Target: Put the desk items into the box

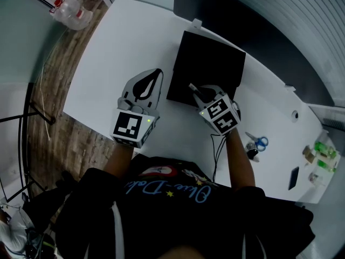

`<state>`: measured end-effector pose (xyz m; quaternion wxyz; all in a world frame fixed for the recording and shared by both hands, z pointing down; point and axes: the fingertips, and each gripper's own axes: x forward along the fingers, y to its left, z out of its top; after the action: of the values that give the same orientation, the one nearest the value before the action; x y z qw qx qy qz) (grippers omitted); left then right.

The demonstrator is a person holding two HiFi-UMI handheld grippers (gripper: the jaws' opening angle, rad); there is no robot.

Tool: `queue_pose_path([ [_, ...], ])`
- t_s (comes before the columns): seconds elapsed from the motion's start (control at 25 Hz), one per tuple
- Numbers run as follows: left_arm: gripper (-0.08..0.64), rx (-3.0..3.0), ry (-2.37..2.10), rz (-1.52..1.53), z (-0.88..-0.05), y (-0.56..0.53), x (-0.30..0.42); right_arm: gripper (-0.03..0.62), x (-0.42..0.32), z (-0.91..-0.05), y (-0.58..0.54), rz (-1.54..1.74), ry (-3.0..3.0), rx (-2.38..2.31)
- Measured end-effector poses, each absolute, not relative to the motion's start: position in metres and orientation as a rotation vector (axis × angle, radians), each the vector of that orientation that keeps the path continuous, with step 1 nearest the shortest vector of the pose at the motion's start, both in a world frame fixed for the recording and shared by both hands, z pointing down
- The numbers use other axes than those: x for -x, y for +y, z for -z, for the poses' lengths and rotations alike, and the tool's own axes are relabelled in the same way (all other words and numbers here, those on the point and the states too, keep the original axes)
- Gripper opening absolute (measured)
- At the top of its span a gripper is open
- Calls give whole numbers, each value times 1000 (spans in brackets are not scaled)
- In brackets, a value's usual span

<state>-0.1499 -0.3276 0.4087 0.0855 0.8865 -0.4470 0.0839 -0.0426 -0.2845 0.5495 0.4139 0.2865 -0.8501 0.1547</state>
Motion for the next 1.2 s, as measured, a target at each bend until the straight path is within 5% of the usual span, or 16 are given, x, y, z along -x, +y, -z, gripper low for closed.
queue_pose_path([
  [1.2, 8, -2627, -1339, -279, -413, -324, 155, 75, 43, -568, -279, -489, -2111, -669],
])
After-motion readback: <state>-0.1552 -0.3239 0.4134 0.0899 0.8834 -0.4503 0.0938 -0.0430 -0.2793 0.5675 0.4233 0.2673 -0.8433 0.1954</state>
